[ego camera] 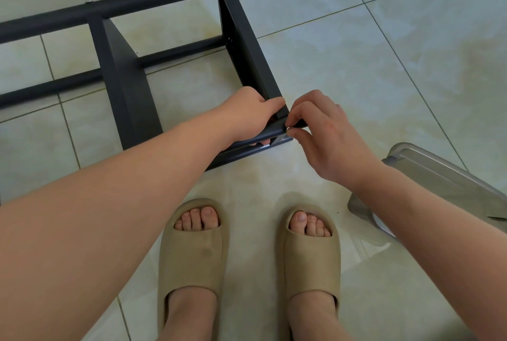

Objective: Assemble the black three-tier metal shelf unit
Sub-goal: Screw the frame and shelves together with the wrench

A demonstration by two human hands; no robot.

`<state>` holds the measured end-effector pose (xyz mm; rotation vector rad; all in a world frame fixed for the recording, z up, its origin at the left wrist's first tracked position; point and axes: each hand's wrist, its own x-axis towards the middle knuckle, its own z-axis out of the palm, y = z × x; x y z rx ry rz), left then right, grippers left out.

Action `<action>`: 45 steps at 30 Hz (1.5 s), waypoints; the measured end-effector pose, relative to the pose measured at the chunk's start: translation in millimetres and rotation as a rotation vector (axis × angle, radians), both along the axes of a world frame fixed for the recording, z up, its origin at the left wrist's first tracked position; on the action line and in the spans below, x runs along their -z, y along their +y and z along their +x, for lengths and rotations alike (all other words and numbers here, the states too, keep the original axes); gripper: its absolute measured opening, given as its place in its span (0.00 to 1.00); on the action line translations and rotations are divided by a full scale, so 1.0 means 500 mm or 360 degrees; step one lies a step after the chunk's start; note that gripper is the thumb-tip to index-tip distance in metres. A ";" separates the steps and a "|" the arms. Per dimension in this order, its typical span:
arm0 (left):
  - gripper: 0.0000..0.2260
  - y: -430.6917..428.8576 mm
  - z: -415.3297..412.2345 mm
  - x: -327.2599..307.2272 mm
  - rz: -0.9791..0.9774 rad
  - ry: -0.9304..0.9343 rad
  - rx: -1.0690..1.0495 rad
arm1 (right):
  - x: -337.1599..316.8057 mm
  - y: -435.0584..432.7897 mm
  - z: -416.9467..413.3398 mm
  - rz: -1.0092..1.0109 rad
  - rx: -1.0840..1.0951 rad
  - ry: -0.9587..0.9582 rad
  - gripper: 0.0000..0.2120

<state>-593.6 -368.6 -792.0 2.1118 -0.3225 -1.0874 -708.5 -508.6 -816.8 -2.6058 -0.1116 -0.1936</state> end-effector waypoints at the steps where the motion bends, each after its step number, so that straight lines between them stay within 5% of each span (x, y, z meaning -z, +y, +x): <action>1: 0.17 0.001 -0.001 0.000 0.0002 -0.0018 0.0004 | 0.002 0.000 -0.002 0.0001 0.0001 -0.0011 0.04; 32: 0.21 0.012 -0.006 0.004 -0.0062 0.0060 -0.0210 | -0.004 0.009 0.009 0.0908 0.0654 0.0424 0.10; 39: 0.13 0.003 -0.029 0.016 0.0072 -0.0393 -0.0301 | 0.013 0.011 -0.025 0.0543 0.0400 0.0321 0.22; 45: 0.12 -0.004 -0.085 0.011 -0.0281 -0.1327 -0.0171 | 0.013 -0.055 -0.111 0.0135 0.0437 0.0199 0.27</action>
